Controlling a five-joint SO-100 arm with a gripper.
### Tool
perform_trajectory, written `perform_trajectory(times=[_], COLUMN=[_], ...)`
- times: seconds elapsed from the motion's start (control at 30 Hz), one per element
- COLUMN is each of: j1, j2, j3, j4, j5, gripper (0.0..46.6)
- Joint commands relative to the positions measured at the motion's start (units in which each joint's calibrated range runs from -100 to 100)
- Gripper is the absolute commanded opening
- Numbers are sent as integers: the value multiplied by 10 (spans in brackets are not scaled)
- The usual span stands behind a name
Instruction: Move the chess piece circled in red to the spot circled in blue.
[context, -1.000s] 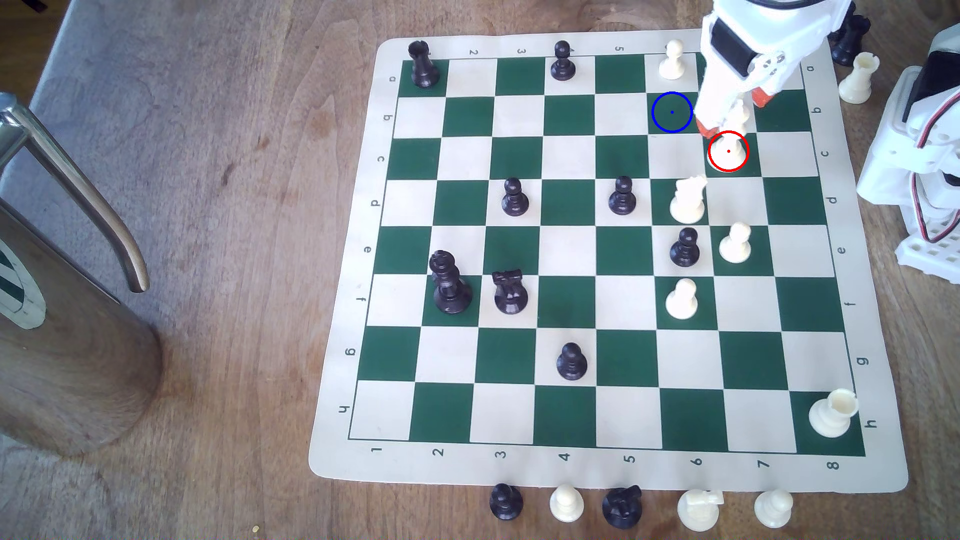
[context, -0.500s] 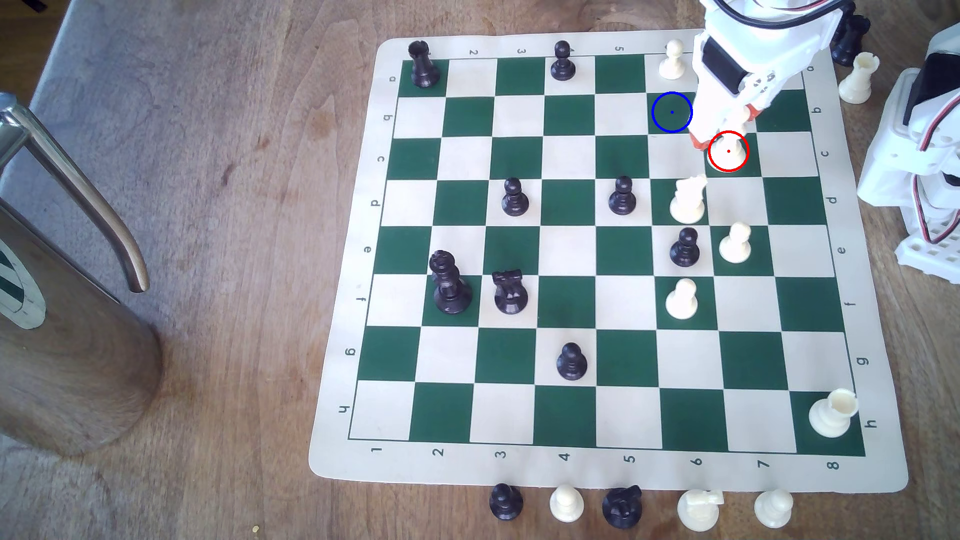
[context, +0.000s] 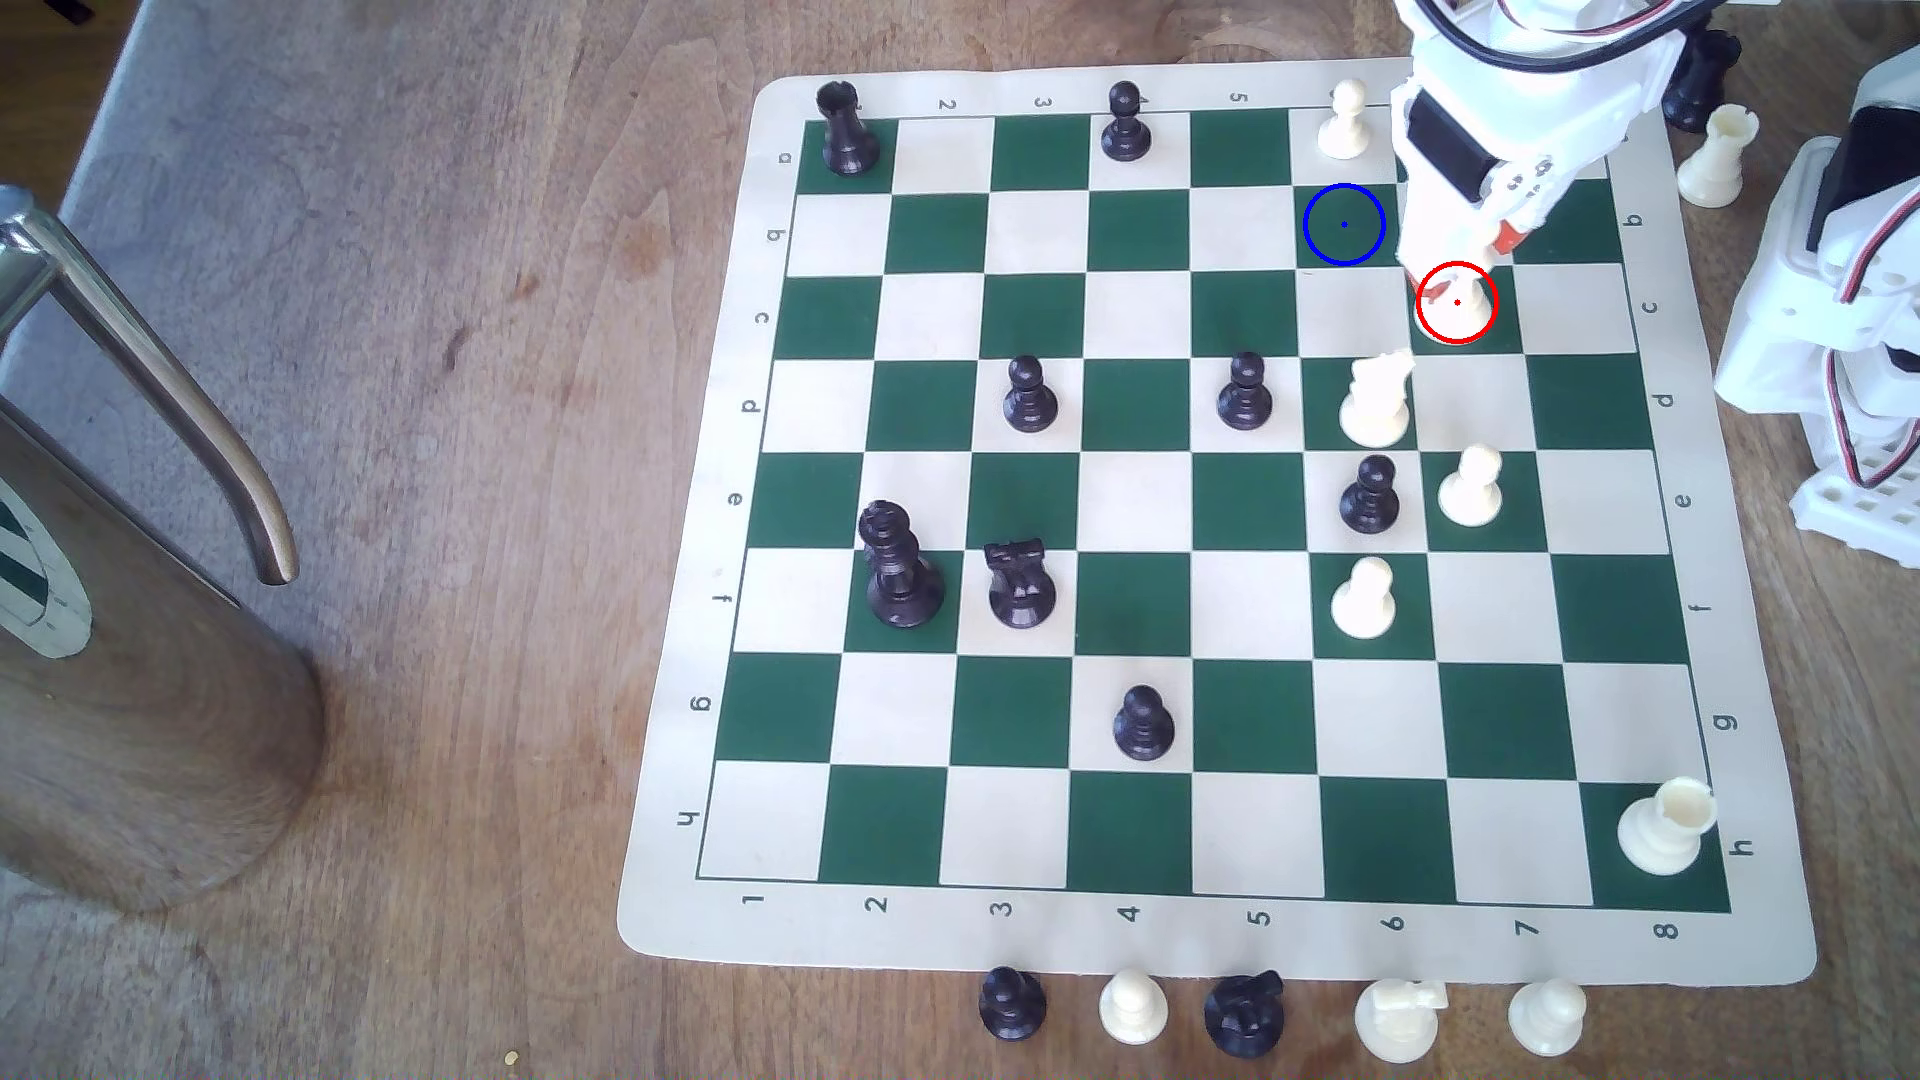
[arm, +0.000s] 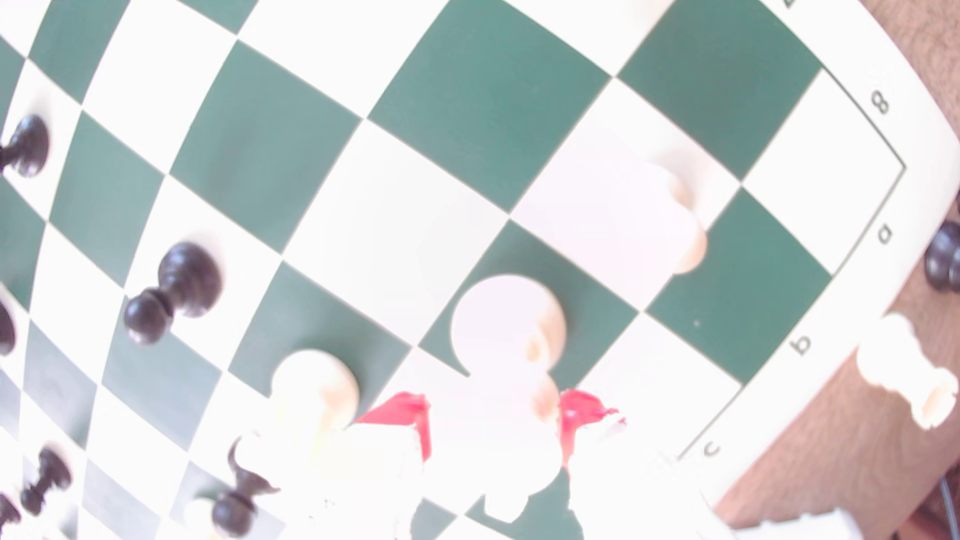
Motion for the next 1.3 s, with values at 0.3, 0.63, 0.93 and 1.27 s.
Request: perform_trajectory(times=[0.3,0.63,0.93,1.27], j1=[-6,-9,-7,16], j2=[-3,-14,-40,-20], j3=[-5,-4,-125,-307], j4=[-15,-9,117,200], j5=[-1,1,11,19], gripper=[56,2,2,2])
